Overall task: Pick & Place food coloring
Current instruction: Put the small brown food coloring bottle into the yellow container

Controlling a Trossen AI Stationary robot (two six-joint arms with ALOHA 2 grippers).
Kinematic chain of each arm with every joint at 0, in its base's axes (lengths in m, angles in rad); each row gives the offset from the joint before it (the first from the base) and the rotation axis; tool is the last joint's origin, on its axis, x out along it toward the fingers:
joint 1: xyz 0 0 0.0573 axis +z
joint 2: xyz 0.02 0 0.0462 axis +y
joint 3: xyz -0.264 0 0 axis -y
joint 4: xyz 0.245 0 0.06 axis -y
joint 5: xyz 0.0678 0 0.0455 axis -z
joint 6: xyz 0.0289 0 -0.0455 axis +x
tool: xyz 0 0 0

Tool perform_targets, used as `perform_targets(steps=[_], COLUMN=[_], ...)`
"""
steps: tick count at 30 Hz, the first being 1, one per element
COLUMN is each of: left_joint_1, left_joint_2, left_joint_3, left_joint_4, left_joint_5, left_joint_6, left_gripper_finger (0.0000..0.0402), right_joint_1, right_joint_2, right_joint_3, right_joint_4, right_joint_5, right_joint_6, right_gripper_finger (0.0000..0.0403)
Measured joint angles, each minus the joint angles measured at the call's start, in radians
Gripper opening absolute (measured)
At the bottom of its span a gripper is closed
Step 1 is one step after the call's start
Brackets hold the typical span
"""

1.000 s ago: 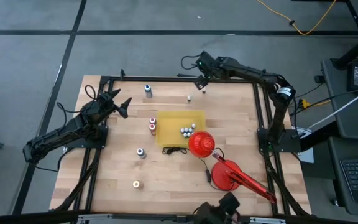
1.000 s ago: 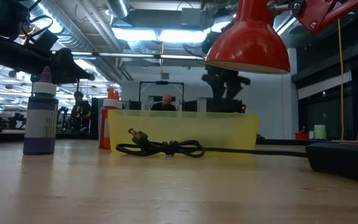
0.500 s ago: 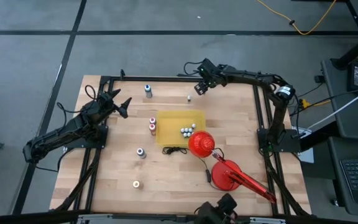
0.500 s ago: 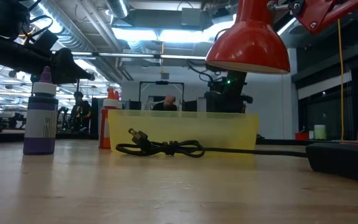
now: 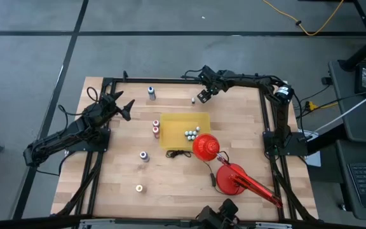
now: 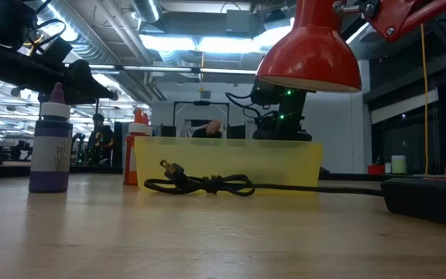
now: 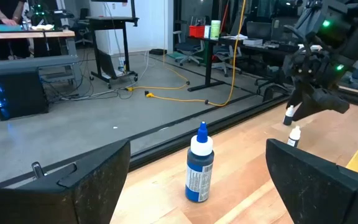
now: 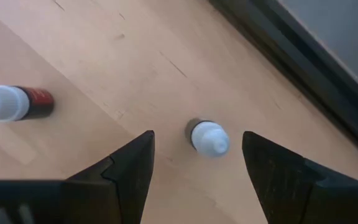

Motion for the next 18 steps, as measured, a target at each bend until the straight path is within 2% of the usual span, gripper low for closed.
perform_targets(steps=[3, 14, 18], left_joint_1=[0.0, 0.0, 0.0], left_joint_2=[0.0, 0.0, 0.0], left_joint_3=[0.0, 0.0, 0.0], left_joint_4=[0.0, 0.0, 0.0], left_joint_5=[0.0, 0.0, 0.0], left_joint_6=[0.0, 0.0, 0.0], left_gripper_finger=[0.0363, 0.0363, 0.0365], right_joint_1=[-0.001, 0.0, 0.0], right_joint_2=[0.0, -0.001, -0.006], right_joint_3=[0.0, 0.0, 0.001], right_joint_4=[-0.001, 0.021, 0.013], right_joint_5=[0.0, 0.001, 0.002], right_joint_6=[-0.008, -0.008, -0.013], right_gripper_finger=[0.0214, 0.0068, 0.0053])
